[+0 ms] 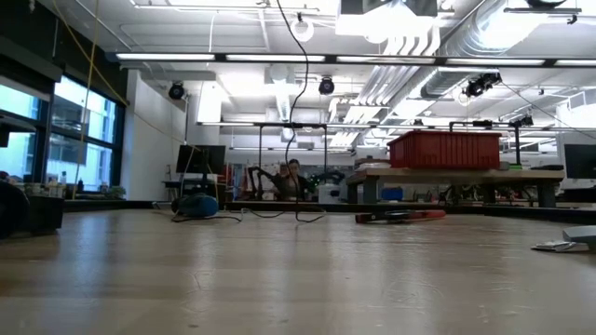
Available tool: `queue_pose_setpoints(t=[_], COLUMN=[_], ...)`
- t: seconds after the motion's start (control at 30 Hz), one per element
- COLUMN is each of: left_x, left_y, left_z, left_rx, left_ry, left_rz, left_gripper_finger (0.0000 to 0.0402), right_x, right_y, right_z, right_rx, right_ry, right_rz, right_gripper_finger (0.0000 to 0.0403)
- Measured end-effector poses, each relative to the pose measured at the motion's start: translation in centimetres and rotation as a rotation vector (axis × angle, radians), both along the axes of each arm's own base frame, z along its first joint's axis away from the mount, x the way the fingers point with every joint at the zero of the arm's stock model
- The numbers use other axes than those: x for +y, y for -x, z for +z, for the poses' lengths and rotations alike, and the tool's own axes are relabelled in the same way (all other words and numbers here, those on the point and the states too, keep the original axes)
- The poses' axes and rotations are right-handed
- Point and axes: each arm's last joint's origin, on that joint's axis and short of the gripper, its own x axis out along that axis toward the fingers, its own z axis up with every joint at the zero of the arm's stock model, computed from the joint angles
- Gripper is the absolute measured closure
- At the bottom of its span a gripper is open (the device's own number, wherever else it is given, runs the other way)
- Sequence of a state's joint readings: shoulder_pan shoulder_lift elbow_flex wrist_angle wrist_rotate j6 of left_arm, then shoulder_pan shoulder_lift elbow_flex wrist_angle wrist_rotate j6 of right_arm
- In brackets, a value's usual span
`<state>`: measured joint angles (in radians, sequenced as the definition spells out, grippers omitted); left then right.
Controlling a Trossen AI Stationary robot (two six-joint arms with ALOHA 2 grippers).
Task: Coil cords
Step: Coil the black wire onto the black spool
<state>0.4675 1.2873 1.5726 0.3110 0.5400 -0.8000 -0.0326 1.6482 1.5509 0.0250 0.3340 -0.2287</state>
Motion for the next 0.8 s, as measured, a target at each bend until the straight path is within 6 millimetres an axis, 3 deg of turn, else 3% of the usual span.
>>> queue_pose_setpoints(t=[0.53, 0.8], left_x=[0.1, 0.1], left_y=[0.0, 0.0], left_z=[0.0, 0.0], left_rx=[-0.003, -0.003], left_ry=[-0.007, -0.008], left_rz=[0.011, 0.012], left_gripper_finger=[0.0401, 0.0401], right_x=[-0.1, 0.1], right_y=[0.8, 1.3], right_z=[0.8, 1.0], right_rx=[-0.017, -0.006], right_ry=[0.012, -0.042], right_rz=[-0.058, -0.005], right_gripper_finger=[0.0293, 0.0293])
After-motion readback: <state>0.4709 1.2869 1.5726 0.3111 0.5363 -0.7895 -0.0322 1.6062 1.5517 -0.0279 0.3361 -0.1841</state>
